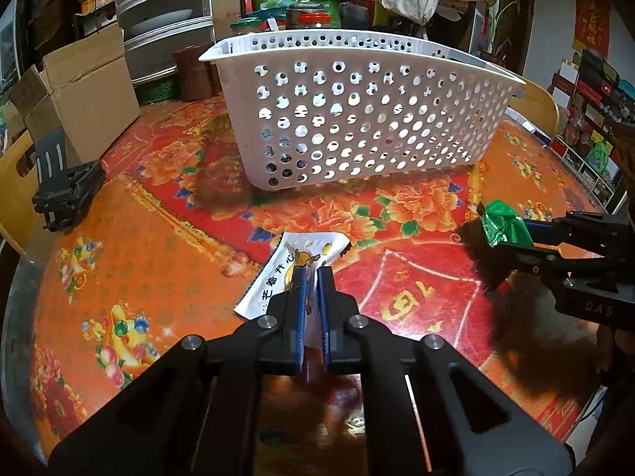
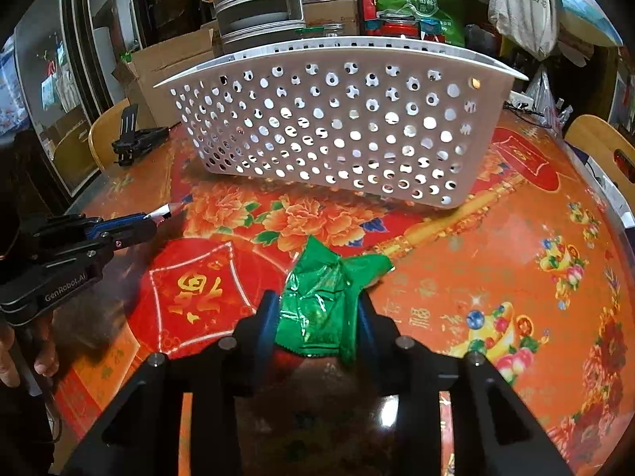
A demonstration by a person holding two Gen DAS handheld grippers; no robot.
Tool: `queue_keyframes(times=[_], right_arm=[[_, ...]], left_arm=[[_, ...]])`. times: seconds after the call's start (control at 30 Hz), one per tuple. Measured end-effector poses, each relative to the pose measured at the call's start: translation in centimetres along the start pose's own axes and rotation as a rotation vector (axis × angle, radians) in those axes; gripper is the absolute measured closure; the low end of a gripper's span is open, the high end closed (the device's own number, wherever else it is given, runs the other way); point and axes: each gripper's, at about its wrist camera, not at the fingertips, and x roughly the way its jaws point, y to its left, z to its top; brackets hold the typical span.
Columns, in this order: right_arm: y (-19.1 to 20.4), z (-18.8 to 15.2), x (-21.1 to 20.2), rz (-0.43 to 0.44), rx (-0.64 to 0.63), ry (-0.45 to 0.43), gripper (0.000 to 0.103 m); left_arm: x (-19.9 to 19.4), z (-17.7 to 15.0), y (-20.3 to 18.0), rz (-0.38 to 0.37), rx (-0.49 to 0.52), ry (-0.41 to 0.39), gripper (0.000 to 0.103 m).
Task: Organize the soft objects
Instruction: 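Grasp the white snack sachet with the left tool while the right tool grasps the green foil packet, then carry the sachet and green packet over the basket with both tools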
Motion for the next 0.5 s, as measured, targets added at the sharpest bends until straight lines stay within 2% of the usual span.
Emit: queue_keyframes(times=[0.5], right_arm=[[-0.3,1.1,-4.3,0.000,-0.002,-0.080,0.066]], left_arm=[[-2.6,1.0,-0.9,-0.026,0.002,-0.051,0.098]])
